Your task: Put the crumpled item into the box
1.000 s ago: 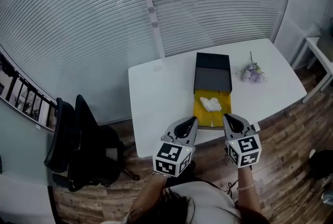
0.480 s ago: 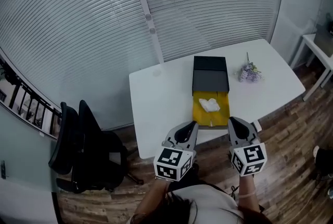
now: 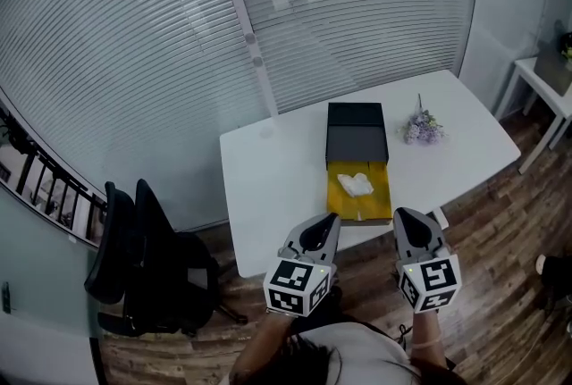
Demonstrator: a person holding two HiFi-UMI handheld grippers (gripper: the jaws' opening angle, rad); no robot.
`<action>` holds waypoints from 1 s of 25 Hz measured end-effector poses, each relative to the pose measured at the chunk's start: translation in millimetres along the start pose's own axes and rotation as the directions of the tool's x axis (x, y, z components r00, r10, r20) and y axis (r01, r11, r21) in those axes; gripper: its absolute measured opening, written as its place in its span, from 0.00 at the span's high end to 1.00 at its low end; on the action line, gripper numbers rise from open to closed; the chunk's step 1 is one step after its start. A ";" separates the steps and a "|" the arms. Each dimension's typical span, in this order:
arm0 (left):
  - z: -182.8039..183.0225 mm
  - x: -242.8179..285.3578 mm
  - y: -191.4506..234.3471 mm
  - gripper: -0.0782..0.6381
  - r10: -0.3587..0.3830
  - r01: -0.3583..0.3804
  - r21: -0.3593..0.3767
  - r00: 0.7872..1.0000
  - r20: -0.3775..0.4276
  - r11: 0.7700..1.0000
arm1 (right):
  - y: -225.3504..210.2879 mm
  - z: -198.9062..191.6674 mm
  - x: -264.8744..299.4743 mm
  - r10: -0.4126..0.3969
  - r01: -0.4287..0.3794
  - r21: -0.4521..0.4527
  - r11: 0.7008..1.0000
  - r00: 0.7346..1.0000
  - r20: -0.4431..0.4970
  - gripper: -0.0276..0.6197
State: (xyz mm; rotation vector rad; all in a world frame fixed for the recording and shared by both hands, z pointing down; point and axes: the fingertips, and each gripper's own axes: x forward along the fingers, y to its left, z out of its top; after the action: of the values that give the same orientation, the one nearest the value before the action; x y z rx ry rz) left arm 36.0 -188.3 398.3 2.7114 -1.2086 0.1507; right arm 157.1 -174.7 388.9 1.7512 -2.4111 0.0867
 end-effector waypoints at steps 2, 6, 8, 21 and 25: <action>0.7 -0.2 -2.0 0.87 -0.002 0.002 0.002 1.000 0.002 1.000 | -0.5 2.0 -2.7 -0.002 0.002 -0.003 1.000 1.000 0.003 0.92; 0.5 0.5 -4.0 0.87 -0.005 0.005 0.001 1.000 0.000 1.000 | -1.2 6.2 -5.7 -0.001 0.001 -0.014 1.000 1.000 0.007 0.92; -0.4 1.2 -5.0 0.87 -0.008 0.008 0.002 1.000 -0.006 1.000 | -2.0 7.3 -6.8 -0.003 0.003 -0.012 1.000 1.000 0.007 0.92; -2.1 10.6 -2.3 0.87 -0.014 0.014 0.016 1.000 -0.028 1.000 | -6.4 8.0 -3.4 -0.015 0.015 0.004 1.000 1.000 0.001 0.92; -3.9 13.4 -1.6 0.87 -0.022 0.023 0.018 0.999 -0.037 1.000 | -5.9 5.4 -1.1 -0.018 0.018 0.013 1.000 1.000 -0.005 0.92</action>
State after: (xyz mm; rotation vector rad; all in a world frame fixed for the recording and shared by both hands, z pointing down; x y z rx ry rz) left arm 46.0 -196.3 404.2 2.7245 -1.1721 0.2095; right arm 162.6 -176.2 383.1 1.7754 -2.3963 0.1045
